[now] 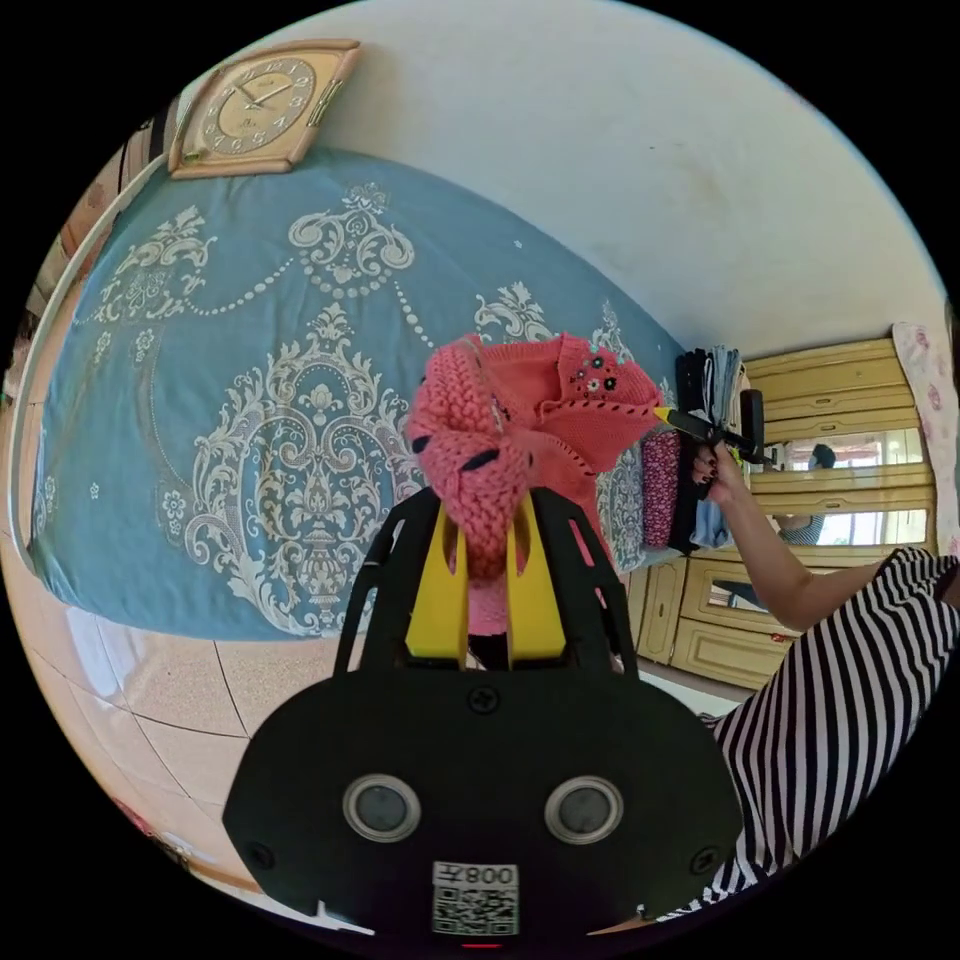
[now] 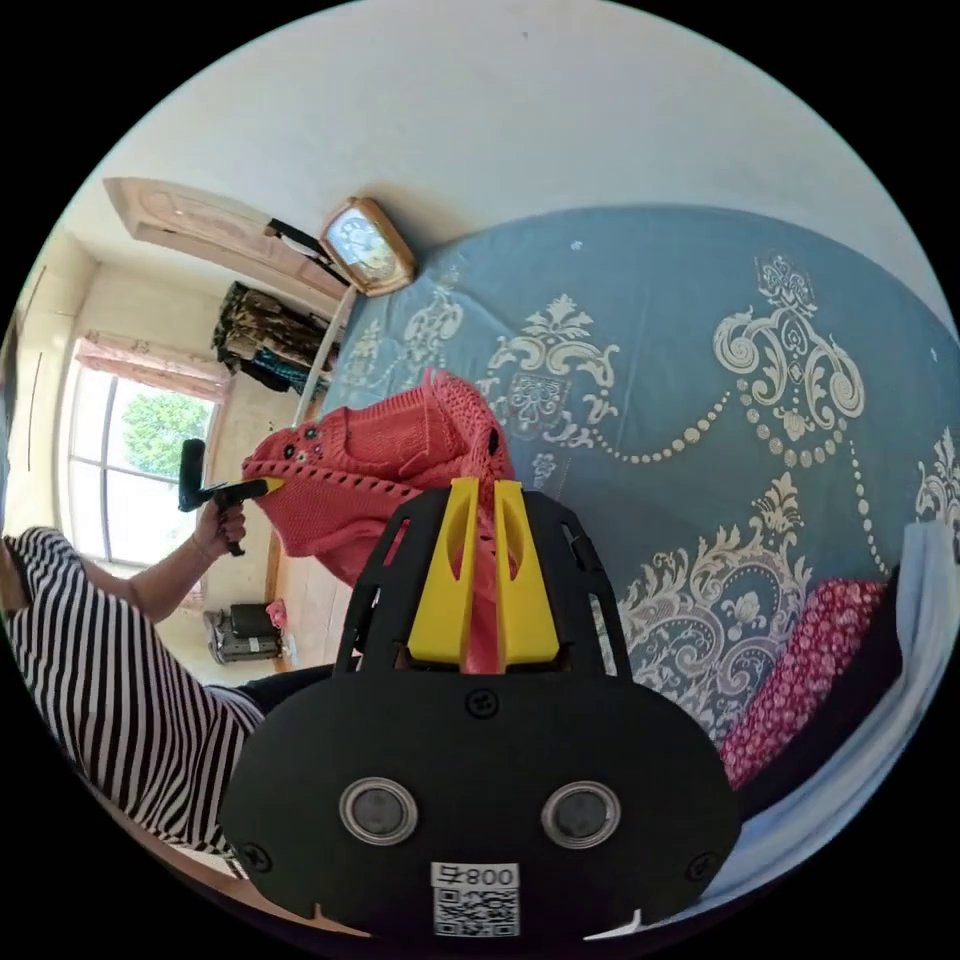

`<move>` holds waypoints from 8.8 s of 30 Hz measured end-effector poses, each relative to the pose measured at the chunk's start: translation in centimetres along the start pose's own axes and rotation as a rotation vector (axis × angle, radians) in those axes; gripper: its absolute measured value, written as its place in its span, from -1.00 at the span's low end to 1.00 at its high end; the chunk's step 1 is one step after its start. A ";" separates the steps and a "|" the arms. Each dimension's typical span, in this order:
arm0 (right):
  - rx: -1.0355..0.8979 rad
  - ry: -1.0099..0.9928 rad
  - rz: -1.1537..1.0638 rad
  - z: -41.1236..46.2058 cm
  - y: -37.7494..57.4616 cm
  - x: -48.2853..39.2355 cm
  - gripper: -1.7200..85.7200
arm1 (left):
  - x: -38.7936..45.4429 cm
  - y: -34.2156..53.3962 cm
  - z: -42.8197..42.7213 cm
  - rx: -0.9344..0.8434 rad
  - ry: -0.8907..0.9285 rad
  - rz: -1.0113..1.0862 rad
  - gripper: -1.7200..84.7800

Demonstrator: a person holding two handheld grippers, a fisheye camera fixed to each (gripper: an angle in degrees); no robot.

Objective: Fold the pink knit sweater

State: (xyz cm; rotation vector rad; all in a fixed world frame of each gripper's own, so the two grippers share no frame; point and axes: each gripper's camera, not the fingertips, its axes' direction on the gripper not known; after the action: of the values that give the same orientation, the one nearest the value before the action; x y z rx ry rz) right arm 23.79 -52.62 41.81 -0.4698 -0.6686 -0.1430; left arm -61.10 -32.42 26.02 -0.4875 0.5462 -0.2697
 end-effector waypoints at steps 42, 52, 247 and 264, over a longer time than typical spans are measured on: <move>-0.369 0.320 -0.355 27.3 -15.6 -15.0 -0.76 | -11.3 -8.8 11.3 -0.205 -0.198 -0.054 -0.87; -0.383 0.378 -0.645 33.6 -18.0 -23.0 -0.75 | -22.8 -3.5 -7.9 0.208 -0.511 -0.492 -0.81; -0.088 0.216 -0.144 29.2 -23.5 1.4 -0.94 | 17.1 13.5 47.4 -0.253 -0.175 0.103 -0.89; -0.107 0.351 -0.085 24.5 -24.7 6.7 -0.83 | 18.0 14.1 48.5 -0.251 -0.023 0.120 -0.77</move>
State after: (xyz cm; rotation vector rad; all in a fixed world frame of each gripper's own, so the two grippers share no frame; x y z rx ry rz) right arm 8.40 -63.04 71.96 -0.5037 -0.3373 -0.3345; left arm -17.70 -9.14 47.25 -0.6975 0.5877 -0.0807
